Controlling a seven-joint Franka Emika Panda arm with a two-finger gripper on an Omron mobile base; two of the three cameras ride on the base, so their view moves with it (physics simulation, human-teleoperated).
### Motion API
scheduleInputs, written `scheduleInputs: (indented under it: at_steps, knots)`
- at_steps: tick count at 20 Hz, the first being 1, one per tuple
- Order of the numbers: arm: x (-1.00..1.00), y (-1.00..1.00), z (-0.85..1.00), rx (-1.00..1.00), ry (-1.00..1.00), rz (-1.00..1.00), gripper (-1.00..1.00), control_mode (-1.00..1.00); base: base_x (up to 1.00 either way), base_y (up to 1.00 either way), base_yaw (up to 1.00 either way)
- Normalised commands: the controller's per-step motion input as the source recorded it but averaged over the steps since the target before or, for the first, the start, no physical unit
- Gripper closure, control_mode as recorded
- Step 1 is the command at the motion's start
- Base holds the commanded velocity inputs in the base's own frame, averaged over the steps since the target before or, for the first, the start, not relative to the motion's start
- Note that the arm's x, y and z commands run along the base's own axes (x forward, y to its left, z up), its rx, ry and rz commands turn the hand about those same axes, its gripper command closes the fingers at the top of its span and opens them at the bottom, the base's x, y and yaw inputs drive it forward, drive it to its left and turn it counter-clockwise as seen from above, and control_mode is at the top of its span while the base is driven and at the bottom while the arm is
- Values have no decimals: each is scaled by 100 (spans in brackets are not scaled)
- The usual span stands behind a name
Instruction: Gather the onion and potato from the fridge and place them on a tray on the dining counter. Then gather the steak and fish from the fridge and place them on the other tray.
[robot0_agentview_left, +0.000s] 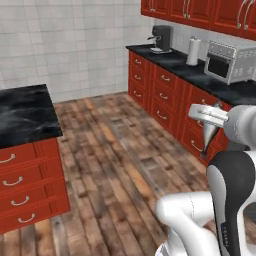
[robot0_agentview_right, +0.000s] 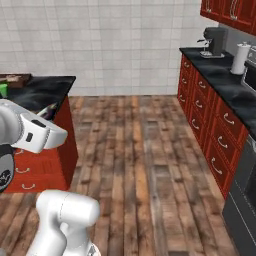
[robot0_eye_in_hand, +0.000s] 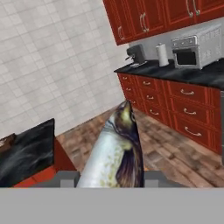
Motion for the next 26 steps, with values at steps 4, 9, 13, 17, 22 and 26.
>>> scheduleInputs:
  at_steps: [4,9,13,17,22,26]
  knots:
    - [0,0,0,0,0,0,100,100,100,-38,20]
    - [0,0,0,0,0,0,100,100,100,-28,23]
    - [0,0,0,0,0,0,100,100,100,-8,38]
    - [0,0,0,0,0,0,100,100,100,-6,41]
    - [0,0,0,0,0,0,100,100,100,-30,22]
    - [0,0,0,0,0,0,100,100,100,-53,1]
